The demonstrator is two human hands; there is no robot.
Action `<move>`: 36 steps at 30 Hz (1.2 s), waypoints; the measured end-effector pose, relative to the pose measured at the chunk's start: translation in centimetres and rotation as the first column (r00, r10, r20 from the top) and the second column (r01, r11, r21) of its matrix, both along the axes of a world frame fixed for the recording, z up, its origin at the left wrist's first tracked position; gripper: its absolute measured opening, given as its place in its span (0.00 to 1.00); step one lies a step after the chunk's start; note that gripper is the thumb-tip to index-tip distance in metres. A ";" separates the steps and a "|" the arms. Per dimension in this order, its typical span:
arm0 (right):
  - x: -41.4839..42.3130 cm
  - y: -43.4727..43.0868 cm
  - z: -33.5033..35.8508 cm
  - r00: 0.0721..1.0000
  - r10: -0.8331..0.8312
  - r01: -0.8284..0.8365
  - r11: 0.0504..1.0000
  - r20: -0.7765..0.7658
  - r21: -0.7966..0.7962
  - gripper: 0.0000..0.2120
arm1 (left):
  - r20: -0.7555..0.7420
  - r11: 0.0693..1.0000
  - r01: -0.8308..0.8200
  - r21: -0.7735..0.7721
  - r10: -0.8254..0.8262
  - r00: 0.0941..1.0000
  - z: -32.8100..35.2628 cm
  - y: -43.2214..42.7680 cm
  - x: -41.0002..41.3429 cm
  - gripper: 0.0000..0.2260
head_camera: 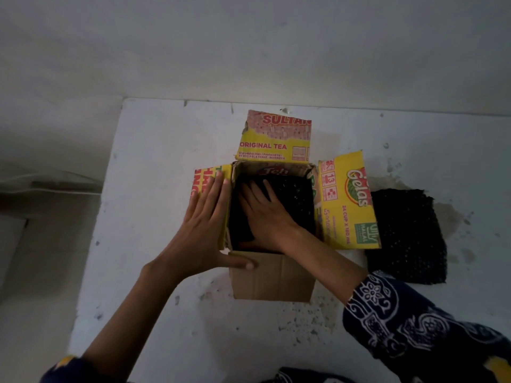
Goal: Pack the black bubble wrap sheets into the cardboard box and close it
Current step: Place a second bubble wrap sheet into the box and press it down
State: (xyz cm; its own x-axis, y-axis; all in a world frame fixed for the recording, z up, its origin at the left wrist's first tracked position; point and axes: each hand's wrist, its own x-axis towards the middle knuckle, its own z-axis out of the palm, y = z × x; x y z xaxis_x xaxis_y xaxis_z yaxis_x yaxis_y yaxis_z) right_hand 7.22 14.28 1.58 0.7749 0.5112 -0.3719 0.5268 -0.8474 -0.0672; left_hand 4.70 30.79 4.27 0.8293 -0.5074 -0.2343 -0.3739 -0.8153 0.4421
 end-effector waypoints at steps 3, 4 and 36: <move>0.1 0.1 0.0 1.000 -0.017 0.018 0.997 -0.011 0.079 0.50 | -0.007 1.000 -0.003 0.005 0.003 1.000 0.2 -0.1 0.0 0.62; 0.2 -0.1 0.2 0.999 -0.022 0.025 0.991 -0.028 0.130 0.50 | -0.009 1.000 -0.004 0.010 0.004 1.000 0.2 -0.1 0.0 0.62; -4.5 -10.8 3.4 0.812 -0.528 0.356 0.787 0.250 0.504 0.21 | -0.031 0.972 0.231 0.055 -0.229 0.973 -1.0 -9.4 2.2 0.29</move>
